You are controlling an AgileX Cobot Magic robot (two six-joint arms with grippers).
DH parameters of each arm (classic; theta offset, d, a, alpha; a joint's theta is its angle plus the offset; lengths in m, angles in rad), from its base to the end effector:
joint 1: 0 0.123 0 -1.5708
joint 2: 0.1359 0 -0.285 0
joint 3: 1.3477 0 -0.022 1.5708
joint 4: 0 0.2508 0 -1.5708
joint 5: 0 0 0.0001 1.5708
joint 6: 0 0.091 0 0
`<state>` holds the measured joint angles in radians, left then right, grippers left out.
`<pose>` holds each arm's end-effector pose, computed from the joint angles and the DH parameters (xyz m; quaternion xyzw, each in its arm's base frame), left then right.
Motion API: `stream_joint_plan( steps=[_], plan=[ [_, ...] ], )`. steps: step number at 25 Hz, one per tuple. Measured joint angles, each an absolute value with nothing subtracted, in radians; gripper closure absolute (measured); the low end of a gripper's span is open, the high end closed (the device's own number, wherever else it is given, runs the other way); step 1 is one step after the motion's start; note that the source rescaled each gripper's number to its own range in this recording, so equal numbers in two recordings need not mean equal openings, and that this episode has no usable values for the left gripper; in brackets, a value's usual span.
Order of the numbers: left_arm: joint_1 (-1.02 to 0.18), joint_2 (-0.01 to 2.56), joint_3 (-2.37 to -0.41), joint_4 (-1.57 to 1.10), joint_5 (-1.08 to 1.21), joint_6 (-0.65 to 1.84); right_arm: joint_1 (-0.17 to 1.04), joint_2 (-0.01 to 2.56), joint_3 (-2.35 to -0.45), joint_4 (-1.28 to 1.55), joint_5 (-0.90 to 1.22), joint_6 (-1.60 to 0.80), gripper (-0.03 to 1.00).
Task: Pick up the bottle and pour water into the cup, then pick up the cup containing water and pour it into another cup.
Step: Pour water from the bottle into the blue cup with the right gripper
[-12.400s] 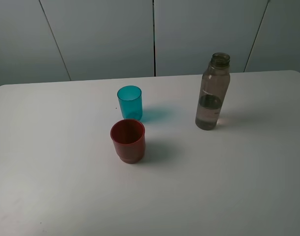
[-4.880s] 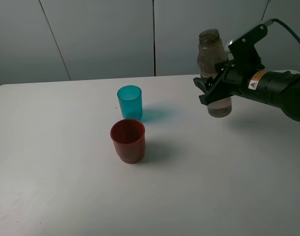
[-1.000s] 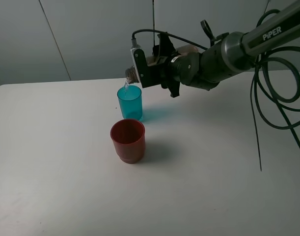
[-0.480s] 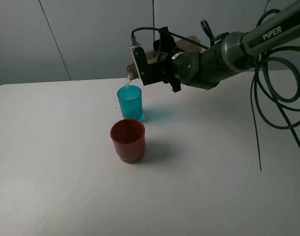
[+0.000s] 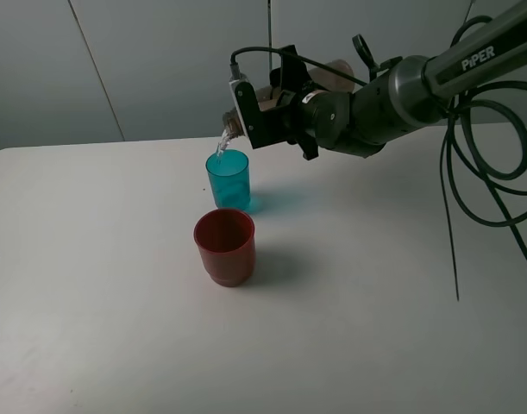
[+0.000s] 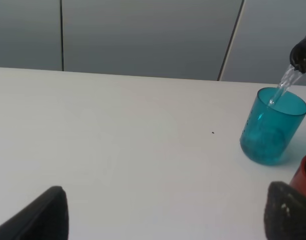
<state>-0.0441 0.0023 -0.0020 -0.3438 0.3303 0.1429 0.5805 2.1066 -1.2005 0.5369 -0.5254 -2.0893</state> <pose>0.0533 -0.0123 0.1856 -0.0204 0.7814 -0.1132 0.6133 0.3867 0.2257 0.1471 -0.6911 0.4372 -0.3718 0.4393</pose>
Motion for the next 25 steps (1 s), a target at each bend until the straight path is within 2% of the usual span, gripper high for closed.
stream_joint_plan(
  steps=[14,25],
  plan=[
    [-0.044,0.002,-0.002,-0.344,0.33,0.143,0.569,2.107,-1.199,0.478,-0.567,-2.089,0.95],
    [-0.044,0.002,-0.002,-0.344,0.33,0.143,0.553,2.107,-1.12,0.351,-0.646,-2.089,0.95]
  ],
)
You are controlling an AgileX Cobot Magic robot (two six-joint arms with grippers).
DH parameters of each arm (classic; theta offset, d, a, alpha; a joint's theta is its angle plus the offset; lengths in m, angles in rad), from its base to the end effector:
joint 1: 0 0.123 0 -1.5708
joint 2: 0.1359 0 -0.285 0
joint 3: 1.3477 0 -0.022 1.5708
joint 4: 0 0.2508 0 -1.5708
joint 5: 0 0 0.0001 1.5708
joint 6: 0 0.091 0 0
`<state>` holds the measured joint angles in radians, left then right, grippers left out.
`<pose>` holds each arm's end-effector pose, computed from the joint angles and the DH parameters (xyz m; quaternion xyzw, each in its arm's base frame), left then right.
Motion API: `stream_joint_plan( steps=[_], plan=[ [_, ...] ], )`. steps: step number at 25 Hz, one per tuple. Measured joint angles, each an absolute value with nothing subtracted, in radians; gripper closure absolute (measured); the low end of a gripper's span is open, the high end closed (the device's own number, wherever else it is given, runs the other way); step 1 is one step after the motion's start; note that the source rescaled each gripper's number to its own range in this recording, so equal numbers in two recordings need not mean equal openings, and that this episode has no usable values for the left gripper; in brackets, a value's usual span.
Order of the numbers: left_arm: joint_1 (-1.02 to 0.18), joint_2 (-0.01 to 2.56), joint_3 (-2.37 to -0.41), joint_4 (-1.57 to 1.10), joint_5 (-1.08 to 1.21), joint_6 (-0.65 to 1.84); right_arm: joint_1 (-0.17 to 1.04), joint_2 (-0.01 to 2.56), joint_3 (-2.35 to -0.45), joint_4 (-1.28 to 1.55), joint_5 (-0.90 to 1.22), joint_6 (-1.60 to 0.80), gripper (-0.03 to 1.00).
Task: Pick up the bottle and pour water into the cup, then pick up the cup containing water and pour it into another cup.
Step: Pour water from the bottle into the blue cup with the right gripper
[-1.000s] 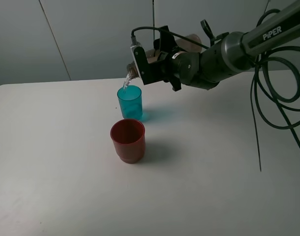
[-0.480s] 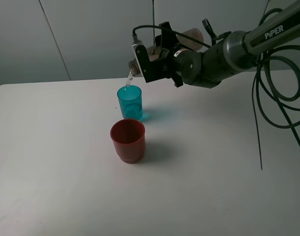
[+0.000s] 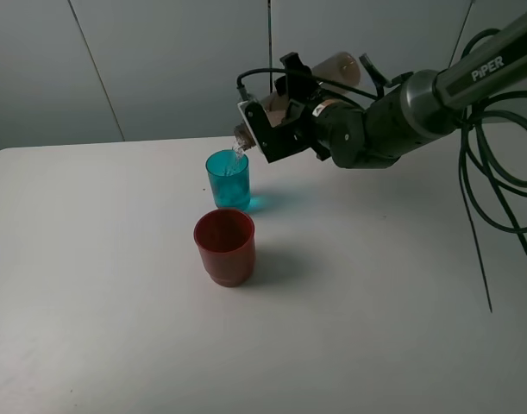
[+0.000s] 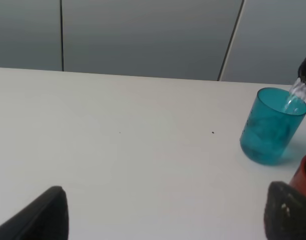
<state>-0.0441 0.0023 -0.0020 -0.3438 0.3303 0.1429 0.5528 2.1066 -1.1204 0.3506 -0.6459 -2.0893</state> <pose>0.0533 -0.0123 0.1856 -0.0204 0.7814 -0.1132 0.6133 0.3811 0.2130 0.1385 -0.7113 0.3614 -0.4173 0.4351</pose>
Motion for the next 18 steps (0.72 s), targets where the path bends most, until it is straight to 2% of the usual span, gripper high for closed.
stream_joint_plan(
  steps=[18],
  plan=[
    [-0.044,0.002,-0.002,-0.344,0.33,0.143,0.553,2.107,-1.127,0.324,-0.673,-2.089,0.95]
  ],
)
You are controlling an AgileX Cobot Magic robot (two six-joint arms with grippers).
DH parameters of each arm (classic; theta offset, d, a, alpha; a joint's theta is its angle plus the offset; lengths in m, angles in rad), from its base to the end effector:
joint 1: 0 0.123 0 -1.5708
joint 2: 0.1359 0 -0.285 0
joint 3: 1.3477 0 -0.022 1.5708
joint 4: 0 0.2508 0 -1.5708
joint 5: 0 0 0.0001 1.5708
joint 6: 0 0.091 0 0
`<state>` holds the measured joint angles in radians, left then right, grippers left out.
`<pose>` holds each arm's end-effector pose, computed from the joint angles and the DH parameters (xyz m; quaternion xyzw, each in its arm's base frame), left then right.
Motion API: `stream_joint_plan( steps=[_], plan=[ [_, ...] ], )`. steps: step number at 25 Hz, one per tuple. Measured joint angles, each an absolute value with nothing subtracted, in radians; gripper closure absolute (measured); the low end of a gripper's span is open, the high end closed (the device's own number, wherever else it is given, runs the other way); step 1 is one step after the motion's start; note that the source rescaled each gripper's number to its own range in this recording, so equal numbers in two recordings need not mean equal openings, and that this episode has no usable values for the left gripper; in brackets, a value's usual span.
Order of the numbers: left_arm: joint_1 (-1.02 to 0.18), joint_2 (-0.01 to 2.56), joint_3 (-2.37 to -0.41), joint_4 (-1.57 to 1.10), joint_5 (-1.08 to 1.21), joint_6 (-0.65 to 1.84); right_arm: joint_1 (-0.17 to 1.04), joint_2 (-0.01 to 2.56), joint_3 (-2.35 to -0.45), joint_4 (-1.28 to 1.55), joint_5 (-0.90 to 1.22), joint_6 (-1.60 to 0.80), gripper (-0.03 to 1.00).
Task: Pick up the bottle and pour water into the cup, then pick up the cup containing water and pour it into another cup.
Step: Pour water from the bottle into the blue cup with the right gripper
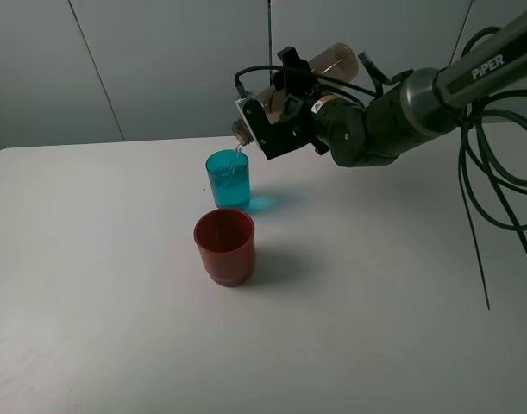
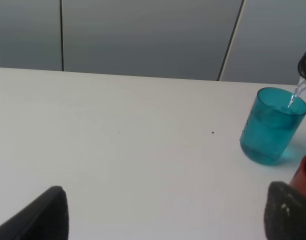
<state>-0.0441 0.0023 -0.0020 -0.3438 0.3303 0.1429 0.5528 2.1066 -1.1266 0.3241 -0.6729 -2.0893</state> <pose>0.0533 -0.0123 0.1856 -0.0204 0.7814 -0.1132 0.6133 0.3825 0.2148 0.1428 -0.7064 0.3467 -0.4285 0.4440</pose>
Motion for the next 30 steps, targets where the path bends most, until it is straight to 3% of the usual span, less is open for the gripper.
stream_joint_plan(
  steps=[30],
  plan=[
    [-0.044,0.002,-0.002,-0.344,0.33,0.143,0.551,2.107,-1.142,0.159,-0.744,-2.089,0.95]
  ],
)
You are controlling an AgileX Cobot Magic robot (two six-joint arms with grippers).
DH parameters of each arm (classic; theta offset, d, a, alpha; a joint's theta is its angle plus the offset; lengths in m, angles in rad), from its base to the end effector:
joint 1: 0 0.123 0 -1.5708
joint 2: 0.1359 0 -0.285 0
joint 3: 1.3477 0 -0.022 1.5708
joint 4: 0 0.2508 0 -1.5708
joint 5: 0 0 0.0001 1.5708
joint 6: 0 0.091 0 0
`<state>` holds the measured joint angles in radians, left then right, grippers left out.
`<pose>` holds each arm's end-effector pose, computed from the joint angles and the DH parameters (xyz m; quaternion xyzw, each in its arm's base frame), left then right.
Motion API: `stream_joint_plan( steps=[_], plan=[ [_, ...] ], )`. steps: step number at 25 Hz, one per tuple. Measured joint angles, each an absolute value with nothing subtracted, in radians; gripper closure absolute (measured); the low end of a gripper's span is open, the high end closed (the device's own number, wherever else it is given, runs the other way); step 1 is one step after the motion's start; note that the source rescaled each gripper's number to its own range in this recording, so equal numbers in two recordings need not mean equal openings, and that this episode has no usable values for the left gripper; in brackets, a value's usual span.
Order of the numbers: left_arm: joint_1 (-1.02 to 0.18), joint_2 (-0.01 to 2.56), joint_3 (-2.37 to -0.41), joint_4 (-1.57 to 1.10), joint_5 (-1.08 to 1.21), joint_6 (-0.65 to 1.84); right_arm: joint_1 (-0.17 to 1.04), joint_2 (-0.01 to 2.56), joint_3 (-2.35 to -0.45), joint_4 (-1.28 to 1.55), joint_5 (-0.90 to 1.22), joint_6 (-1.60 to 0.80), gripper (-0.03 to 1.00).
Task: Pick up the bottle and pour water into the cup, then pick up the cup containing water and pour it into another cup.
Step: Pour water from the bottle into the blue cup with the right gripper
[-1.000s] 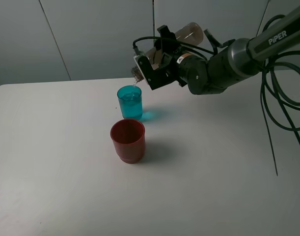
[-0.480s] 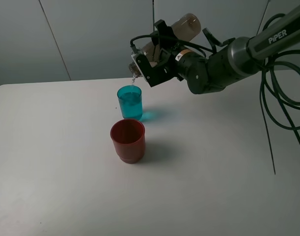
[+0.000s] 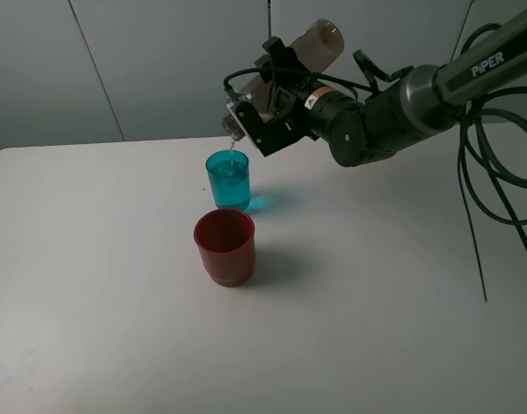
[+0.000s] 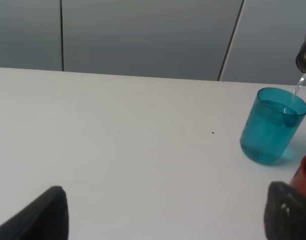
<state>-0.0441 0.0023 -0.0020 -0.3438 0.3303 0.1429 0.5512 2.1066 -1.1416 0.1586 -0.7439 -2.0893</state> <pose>0.0533 -0.0123 0.1856 -0.0204 0.7814 -0.1132 0.6133 0.3834 0.2243 0.1545 -0.7074 0.2628 -0.4578 0.4701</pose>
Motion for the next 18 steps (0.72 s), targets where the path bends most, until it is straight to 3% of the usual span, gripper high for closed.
stream_joint_plan(
  steps=[18],
  plan=[
    [-0.044,0.002,-0.002,-0.344,0.33,0.143,0.551,2.107,-1.142,0.116,-0.748,-2.017,0.95]
  ],
)
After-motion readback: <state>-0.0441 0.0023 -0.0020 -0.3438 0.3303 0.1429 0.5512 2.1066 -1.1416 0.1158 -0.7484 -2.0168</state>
